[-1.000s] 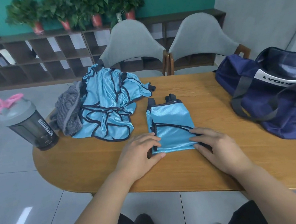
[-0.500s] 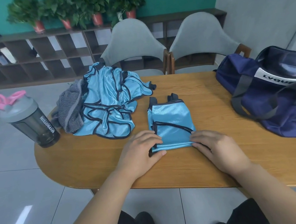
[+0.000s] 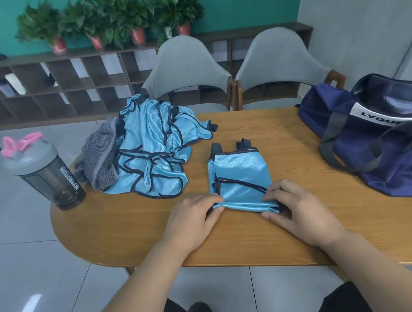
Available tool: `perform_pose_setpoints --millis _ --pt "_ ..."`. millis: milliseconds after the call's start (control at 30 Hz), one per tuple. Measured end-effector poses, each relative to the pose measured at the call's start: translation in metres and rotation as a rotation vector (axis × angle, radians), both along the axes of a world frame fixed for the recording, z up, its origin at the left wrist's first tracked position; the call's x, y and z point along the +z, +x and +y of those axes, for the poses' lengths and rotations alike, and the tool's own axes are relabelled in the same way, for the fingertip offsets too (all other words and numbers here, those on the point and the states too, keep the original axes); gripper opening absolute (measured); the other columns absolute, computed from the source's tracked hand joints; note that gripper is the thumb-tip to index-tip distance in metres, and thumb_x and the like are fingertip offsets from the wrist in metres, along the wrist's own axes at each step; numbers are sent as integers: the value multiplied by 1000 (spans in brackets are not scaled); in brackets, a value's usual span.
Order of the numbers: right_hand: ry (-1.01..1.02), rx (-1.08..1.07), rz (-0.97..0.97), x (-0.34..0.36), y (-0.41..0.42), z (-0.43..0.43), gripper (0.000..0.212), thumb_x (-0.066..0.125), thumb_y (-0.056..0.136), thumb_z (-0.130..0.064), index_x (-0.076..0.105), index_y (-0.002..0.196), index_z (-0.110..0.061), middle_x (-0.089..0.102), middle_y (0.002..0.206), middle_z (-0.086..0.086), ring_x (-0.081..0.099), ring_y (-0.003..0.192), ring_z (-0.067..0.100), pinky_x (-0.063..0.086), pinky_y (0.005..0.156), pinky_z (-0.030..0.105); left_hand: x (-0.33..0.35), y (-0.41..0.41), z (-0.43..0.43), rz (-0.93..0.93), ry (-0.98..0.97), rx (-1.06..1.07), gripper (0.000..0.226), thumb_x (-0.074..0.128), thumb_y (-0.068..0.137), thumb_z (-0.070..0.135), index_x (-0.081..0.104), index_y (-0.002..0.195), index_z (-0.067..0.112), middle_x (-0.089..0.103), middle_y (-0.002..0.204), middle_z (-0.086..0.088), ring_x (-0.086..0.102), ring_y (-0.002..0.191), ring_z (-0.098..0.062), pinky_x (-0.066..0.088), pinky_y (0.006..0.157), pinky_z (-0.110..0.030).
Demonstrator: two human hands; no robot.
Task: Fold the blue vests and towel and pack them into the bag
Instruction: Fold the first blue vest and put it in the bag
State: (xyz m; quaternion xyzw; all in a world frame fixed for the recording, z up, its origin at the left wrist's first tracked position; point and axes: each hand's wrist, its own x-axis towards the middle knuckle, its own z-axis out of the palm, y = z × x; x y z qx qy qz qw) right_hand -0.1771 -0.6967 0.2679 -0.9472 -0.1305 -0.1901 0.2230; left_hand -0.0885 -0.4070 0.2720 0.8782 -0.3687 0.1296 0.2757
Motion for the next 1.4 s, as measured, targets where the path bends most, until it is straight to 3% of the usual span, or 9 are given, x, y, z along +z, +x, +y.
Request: perform_pose_setpoints --millis 400,533,700,800,900,967,1133,1267,1400 --pt "235 -205 -144 46 25 5 19 64 103 -25 75 118 -24 67 98 -16 62 84 1 50 75 21 39 11 -29 527 -434 107 16 71 99 39 73 115 33 75 87 6 70 88 -7 53 82 -20" --pt "190 -335 -44 55 76 0 17 67 101 -26 78 114 -24 73 109 -12 56 82 -3 40 75 7 52 41 -57 534 -397 271 15 66 102 39 74 111 30 73 93 1 69 86 -14 56 76 -33" --pt "176 -387 195 48 109 2 18 64 103 -29 77 116 -26 75 108 -11 62 75 2 47 64 14 43 63 -70 458 -218 335 24 60 105 37 71 125 29 58 78 8 59 68 -13 48 63 -31" --pt "149 -338 202 34 100 1 15 62 104 -29 76 109 -28 72 104 -12 65 84 7 53 74 24 35 59 -63 483 -123 307 29 59 105 39 70 129 28 54 70 5 57 64 -16 39 54 -28" --pt "145 -306 123 19 83 0 17 62 104 -36 75 104 -26 60 95 -17 60 75 4 44 65 18 30 54 -54 489 -107 251 26 61 103 44 73 120 28 57 68 4 57 65 -14 46 57 -31" --pt "149 -284 96 13 78 0 21 60 104 -40 73 102 -25 58 94 -15 60 74 5 49 67 25 28 53 -49 515 -119 216 24 63 101 48 73 108 27 57 70 7 55 65 -12 49 63 -36" --pt "106 -236 111 11 79 -1 24 55 106 -39 70 95 -23 54 97 -15 59 77 6 47 71 24 28 51 -42 565 -172 170 38 65 98 53 63 82 19 46 65 10 44 58 -8 37 59 -30" --pt "113 -260 214 23 89 0 27 52 108 -37 53 81 -34 51 88 -10 56 70 9 38 61 24 32 57 -51 562 -152 246 35 62 100 51 58 81 22 49 69 8 46 60 -11 38 58 -31" --pt "134 -305 228 25 99 1 13 57 106 -33 66 96 -30 62 99 -14 61 82 9 52 71 29 35 55 -67 509 -46 421 22 60 101 47 60 108 26 64 88 5 64 80 -17 55 69 -35"
